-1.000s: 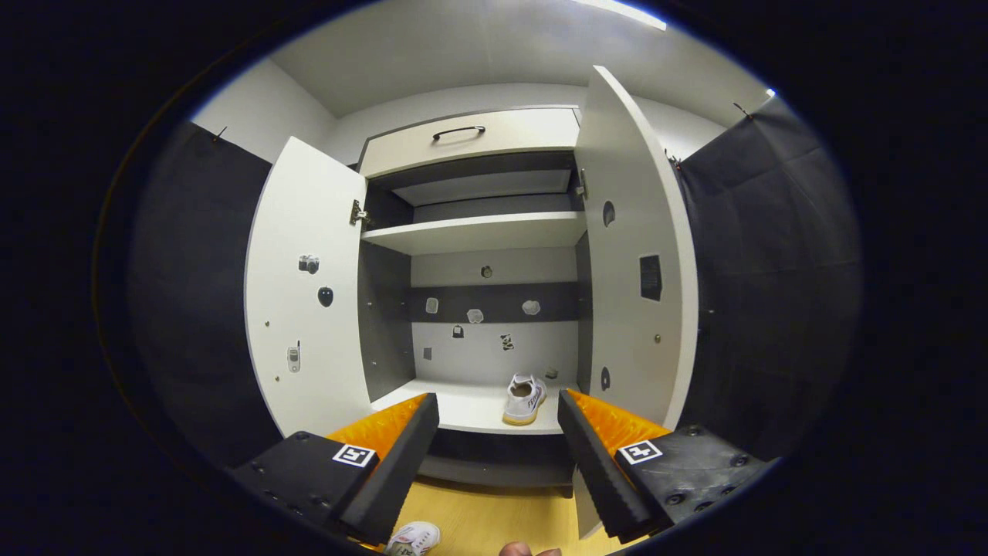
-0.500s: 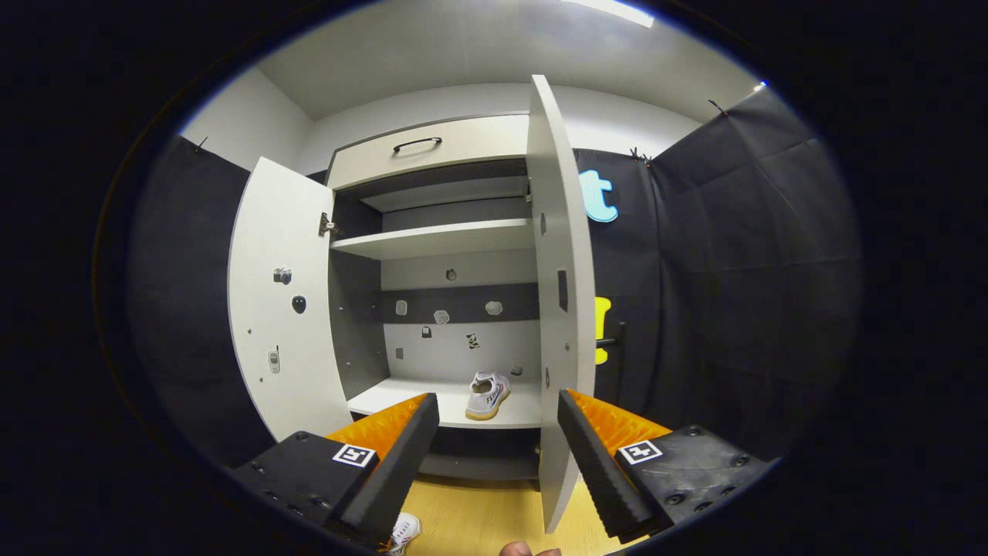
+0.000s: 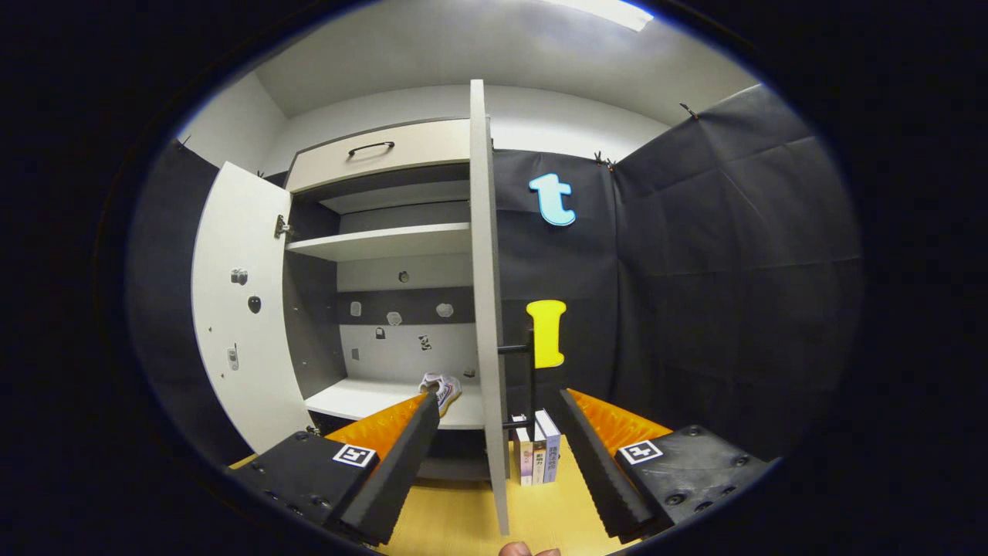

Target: Grab one shoe with the right hand and put it into the shoe cabinet, grab the other shoe with the left hand and put it into the shoe cabinet; then close the right door with the right hand and the left door with the left hand.

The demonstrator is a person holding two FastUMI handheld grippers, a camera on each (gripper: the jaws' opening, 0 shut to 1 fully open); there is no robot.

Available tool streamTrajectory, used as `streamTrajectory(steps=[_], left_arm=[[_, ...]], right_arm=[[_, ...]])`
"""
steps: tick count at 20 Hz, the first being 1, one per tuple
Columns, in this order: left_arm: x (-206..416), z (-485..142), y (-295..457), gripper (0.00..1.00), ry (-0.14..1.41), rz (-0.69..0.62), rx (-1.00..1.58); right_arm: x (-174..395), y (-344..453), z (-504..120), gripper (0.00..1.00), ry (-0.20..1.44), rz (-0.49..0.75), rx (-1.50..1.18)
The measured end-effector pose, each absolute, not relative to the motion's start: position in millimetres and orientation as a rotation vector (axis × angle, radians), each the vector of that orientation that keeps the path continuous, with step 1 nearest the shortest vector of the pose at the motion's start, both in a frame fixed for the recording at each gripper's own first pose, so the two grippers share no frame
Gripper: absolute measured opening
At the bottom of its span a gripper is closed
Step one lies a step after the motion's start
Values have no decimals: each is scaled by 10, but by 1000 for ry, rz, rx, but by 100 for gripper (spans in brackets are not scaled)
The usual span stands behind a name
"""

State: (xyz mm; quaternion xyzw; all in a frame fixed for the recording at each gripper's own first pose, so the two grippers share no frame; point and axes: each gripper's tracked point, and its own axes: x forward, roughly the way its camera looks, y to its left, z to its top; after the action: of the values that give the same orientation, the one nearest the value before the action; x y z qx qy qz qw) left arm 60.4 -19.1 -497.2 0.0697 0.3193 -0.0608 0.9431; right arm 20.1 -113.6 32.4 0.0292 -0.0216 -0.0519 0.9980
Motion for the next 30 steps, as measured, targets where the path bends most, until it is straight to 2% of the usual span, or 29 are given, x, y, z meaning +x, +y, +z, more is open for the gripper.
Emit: streamTrajectory(steps=[1,2,6,10,17,25,30], left_arm=[[584,-5025,-154,24,684,-114,154],[589,-5013,-157,12,693,-113,154],[586,-4956,-154,8,799,-120,122],[568,-4553,-196,7,789,-121,50],[797,-3249,-156,8,674,-54,-48],[1714,-1729,-159,7,536,-39,-99],[2482,-1127,-127,7,458,-9,-65]], right_arm=[[196,-1187,336,98,-47,-113,65],[196,-1224,332,98,-47,-119,68],[180,-1321,342,98,-50,-130,77],[190,-1422,337,98,-53,-143,78],[263,-1638,154,98,-5,-179,81],[301,-1858,-86,98,44,-204,92],[315,-2035,-197,98,66,-219,108]])
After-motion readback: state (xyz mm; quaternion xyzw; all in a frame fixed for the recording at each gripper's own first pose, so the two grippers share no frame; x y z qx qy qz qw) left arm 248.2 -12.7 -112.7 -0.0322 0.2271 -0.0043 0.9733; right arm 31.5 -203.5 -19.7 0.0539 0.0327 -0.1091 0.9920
